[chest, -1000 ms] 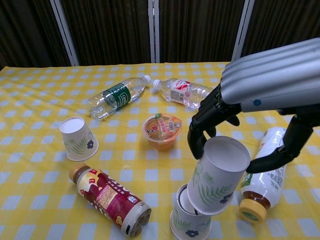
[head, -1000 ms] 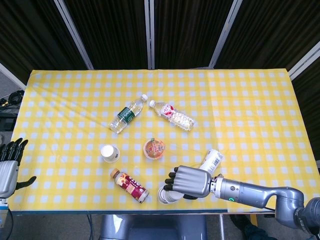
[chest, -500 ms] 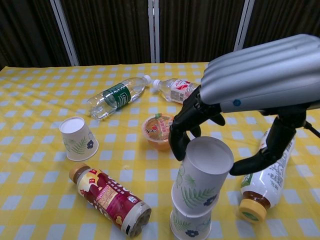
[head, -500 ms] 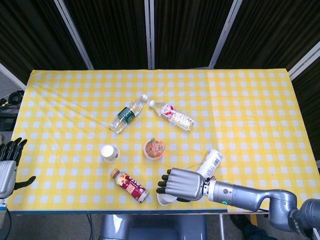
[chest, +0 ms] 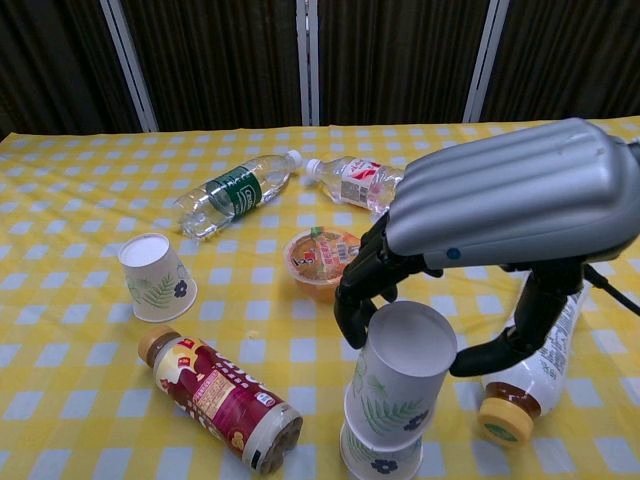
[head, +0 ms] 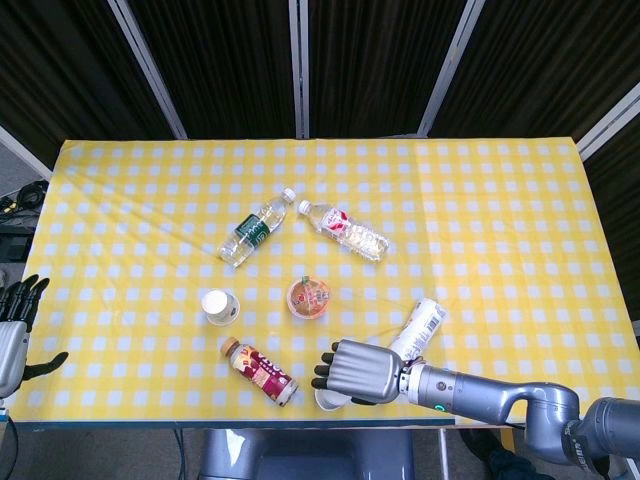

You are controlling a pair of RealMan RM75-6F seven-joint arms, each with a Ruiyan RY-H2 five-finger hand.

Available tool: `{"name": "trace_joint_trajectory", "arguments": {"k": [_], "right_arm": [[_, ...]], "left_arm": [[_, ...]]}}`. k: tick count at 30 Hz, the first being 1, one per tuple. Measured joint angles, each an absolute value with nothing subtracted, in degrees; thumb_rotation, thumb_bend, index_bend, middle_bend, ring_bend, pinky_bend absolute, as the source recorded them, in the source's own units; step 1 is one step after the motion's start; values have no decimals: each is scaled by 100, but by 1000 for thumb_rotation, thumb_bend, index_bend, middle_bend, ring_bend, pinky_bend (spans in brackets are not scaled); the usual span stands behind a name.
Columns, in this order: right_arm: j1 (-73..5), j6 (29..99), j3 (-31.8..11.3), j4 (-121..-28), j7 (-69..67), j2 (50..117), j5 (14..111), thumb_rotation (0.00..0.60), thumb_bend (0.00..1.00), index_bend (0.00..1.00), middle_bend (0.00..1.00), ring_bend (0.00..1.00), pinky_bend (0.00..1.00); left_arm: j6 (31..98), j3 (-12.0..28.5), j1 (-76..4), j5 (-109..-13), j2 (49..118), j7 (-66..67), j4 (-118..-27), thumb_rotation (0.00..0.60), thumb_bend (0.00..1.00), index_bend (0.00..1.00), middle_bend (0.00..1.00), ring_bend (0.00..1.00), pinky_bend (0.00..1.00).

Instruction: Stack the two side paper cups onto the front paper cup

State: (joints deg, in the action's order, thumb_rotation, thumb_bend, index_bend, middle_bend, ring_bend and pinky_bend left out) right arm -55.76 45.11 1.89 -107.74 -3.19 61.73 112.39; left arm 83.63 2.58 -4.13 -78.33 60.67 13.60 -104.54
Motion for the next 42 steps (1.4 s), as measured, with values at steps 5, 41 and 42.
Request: {"name": "trace_joint_trajectory", "arguments": {"k": [5, 41, 42], "right_arm": [[-5556, 4513, 237, -10727, -211, 6186, 11200, 600, 295, 292, 353, 338, 525], [-3356, 7518, -36, -9765, 1745, 5786, 10220, 600, 0, 0, 0, 0, 0], [-3219, 7598, -40, -9724, 1756, 5809, 10060, 600, 0, 0, 0, 0, 0]], "left_arm": [[8364, 260, -412, -7832, 6060, 1343, -10453, 600, 0, 0, 0, 0, 0], [8163, 214, -676, -8430, 6069, 1221, -10402, 600, 0, 0, 0, 0, 0], [8131, 229, -734, -8493, 6079, 1194, -10386, 600, 0, 0, 0, 0, 0]]}}
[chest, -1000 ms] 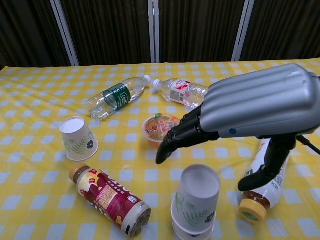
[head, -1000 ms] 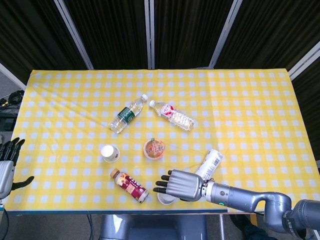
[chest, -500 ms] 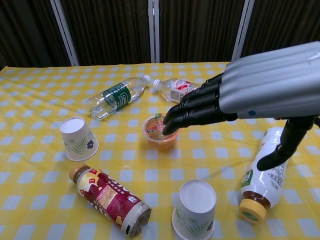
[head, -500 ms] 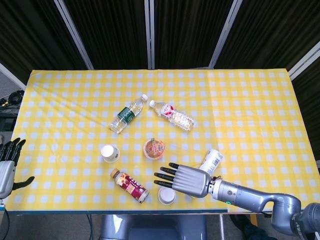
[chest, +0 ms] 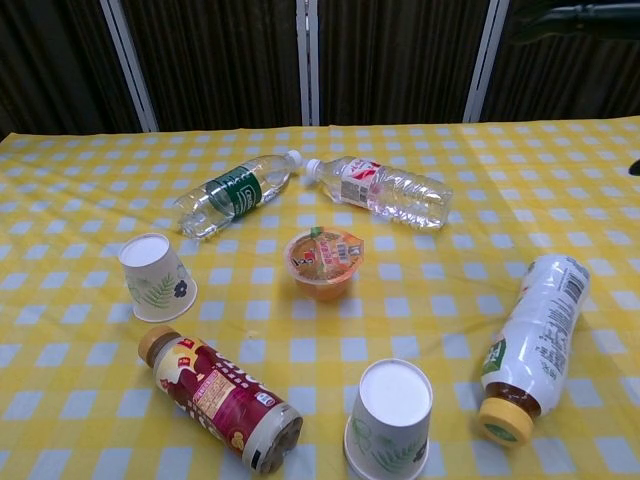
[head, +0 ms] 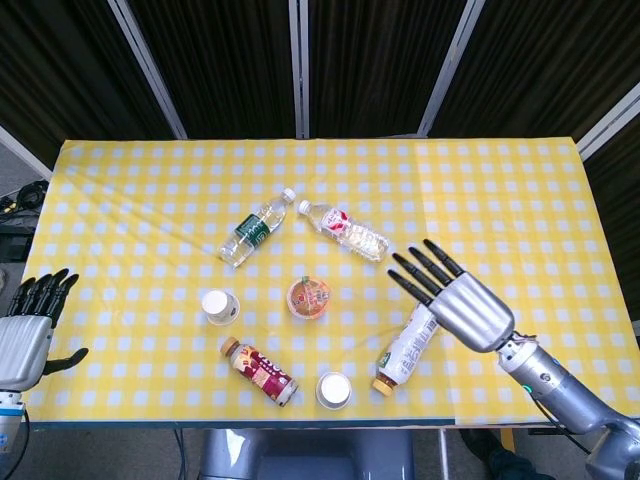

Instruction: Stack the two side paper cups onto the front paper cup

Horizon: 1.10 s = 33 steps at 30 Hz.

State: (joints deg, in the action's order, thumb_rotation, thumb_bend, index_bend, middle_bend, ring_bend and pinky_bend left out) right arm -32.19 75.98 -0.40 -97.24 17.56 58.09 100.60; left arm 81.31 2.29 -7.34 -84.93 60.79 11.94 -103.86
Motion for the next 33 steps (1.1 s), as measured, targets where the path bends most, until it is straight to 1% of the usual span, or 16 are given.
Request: {"name": "trace_joint_trajectory", "arguments": {"k": [3, 8, 14, 16, 20, 24, 26, 30, 33], "right_arm": [[-2800, 7818, -20, -9667, 1755, 5865, 9584, 600, 0, 0, 0, 0, 0], [-2168, 8182, 106, -9835, 1705, 5938, 9088, 600, 0, 0, 0, 0, 0], [-1647, 8695, 215, -9957, 1524, 6201, 8999, 600, 0, 0, 0, 0, 0], [-1543, 8792, 244, -9940, 1567, 6281, 9020, 600, 0, 0, 0, 0, 0], [-1356, 8913, 275, -9863, 1759, 6369, 9027, 600, 0, 0, 0, 0, 0], [-1287, 8924, 277, -9789, 1778, 6387, 9061, 600, 0, 0, 0, 0, 0], [-1259, 8947, 256, -9777, 1762, 6378, 9092, 600, 0, 0, 0, 0, 0], [-1223, 8947, 211, -9757, 1698, 6362, 9113, 600, 0, 0, 0, 0, 0], [-1217, 8926, 194, -9755, 1659, 6353, 9123, 600, 0, 0, 0, 0, 0]], "left_arm": [[7973, 299, -940, -8622, 6116, 1132, -10335, 600, 0, 0, 0, 0, 0], [7450, 445, -1440, -8800, 6202, 1132, -10188, 600, 0, 0, 0, 0, 0], [6489, 610, -2198, -8871, 6406, 1143, -9974, 600, 0, 8, 0, 0, 18], [6126, 657, -2475, -8867, 6516, 1159, -9879, 600, 0, 29, 0, 2, 29], [5513, 718, -2925, -8790, 6778, 1208, -9642, 600, 14, 83, 5, 42, 55], [5008, 745, -3282, -8630, 7083, 1291, -9353, 600, 66, 115, 58, 99, 126], [4846, 746, -3410, -8568, 7220, 1336, -9259, 600, 89, 132, 95, 134, 184], [4609, 714, -3619, -8417, 7527, 1517, -8973, 600, 93, 163, 147, 184, 223], [4506, 682, -3725, -8289, 7687, 1694, -8827, 600, 119, 185, 189, 222, 248]]}}
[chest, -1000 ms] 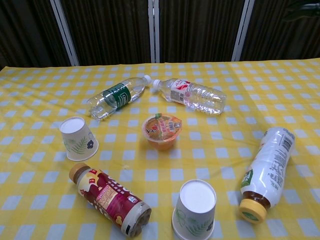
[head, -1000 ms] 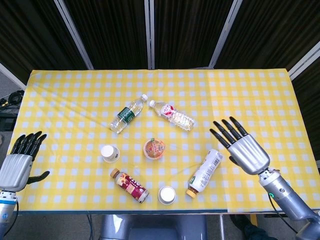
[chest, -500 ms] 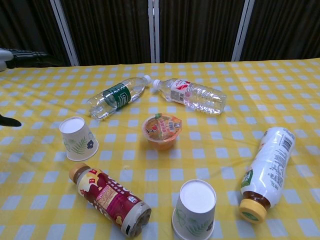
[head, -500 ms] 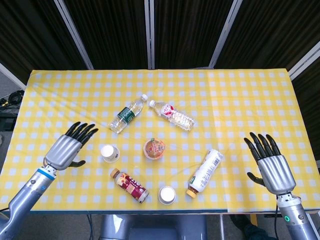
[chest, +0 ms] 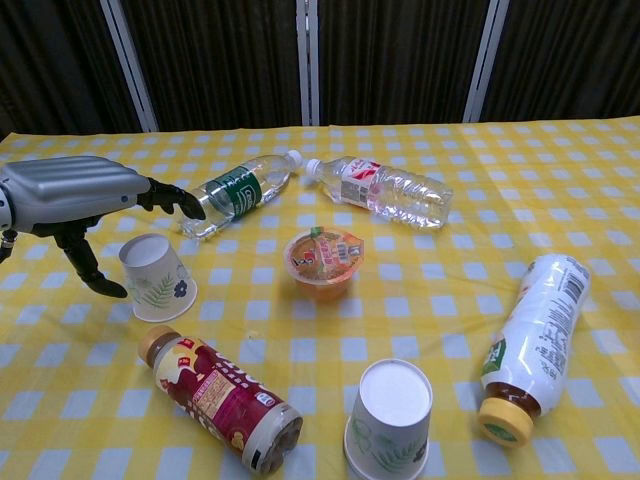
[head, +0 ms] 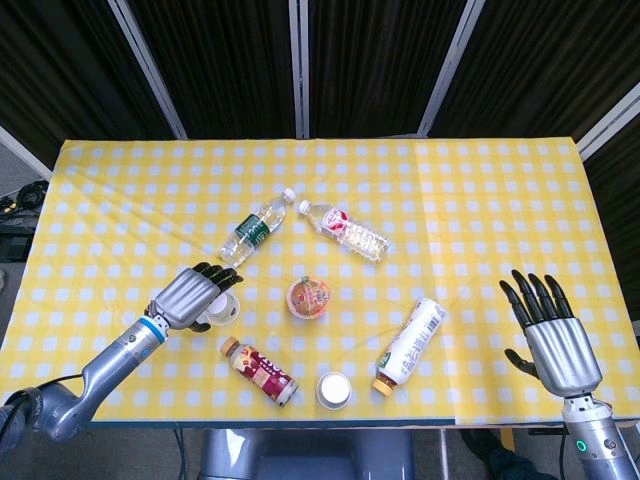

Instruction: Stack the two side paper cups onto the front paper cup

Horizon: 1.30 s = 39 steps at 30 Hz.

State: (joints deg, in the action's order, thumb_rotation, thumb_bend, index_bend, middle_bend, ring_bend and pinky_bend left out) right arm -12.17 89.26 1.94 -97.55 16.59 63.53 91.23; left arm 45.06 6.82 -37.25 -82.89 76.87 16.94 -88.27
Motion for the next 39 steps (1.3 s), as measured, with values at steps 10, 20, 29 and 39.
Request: {"name": "trace_joint_trajectory", "arguments": {"k": [10, 20, 29, 39], "right_arm": [[-1169, 8858, 111, -9748, 1435, 6273, 9155, 600, 0, 0, 0, 0, 0], [-1144, 8726, 58, -9758, 1301, 6248, 9135, 600, 0, 0, 0, 0, 0], [-1097, 8725, -28, -9791, 1307, 6228, 9115, 600, 0, 0, 0, 0, 0], [-1035, 8732, -148, -9791, 1332, 6213, 8933, 600, 0, 0, 0, 0, 0]], "left_arm": [[4644, 634, -3813, -8038, 7998, 2123, -8600, 600, 226, 433, 462, 484, 565], [4984, 606, -3785, -8013, 8021, 2217, -8536, 600, 223, 506, 519, 539, 592], [5204, 767, -3929, -8314, 7663, 1928, -9242, 600, 220, 490, 495, 539, 579], [4581, 1111, -4817, -8796, 7360, 1615, -10220, 600, 225, 492, 480, 536, 579]]}}
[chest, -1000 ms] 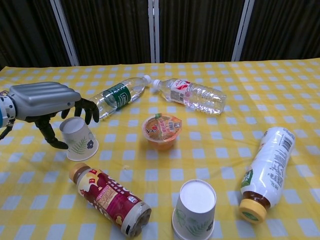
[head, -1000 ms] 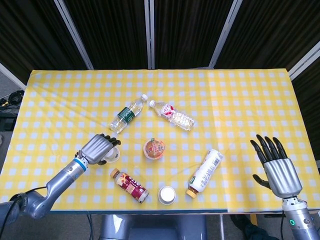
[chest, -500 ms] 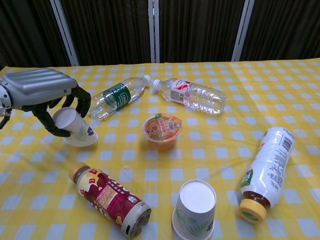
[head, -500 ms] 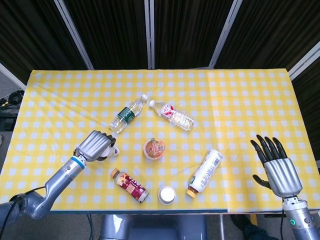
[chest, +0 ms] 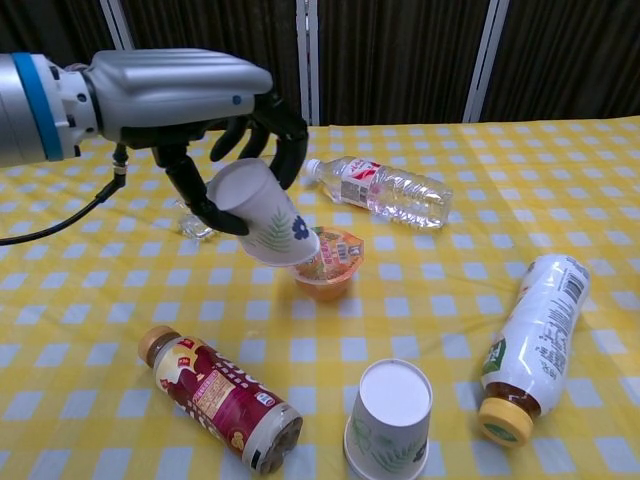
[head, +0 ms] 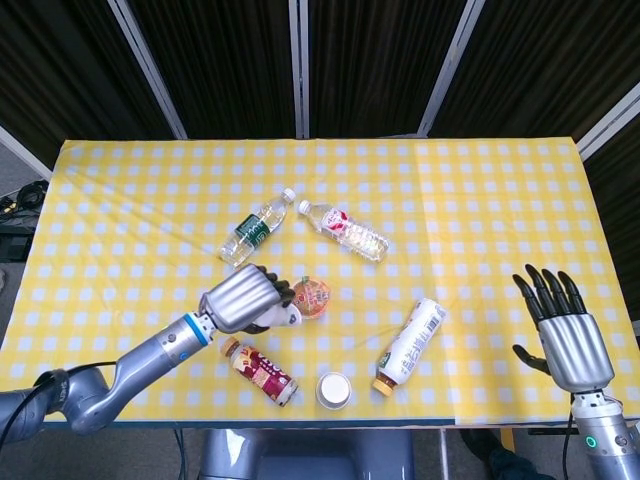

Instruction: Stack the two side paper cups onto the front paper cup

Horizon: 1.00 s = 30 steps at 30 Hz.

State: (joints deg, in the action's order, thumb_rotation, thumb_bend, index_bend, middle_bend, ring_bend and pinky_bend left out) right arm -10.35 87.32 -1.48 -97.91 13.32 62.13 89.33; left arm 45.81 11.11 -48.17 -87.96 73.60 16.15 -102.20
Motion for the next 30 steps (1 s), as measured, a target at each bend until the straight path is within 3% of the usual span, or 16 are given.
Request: {"name": "trace_joint_trajectory", "arguments": {"k": [8, 30], "right_arm": [[-1000, 8711, -253, -9737, 1343, 6218, 8820, 600, 0, 0, 0, 0, 0], [-937, 8710, -413, -9689, 1295, 6199, 8719, 600, 0, 0, 0, 0, 0]], "left_arm": [[3965, 1048, -5534, -9415, 7457, 1081, -10438, 600, 250, 492, 469, 526, 579], [3539, 831, -6269, -9646, 7594, 597, -10643, 600, 249, 486, 468, 525, 579]]}}
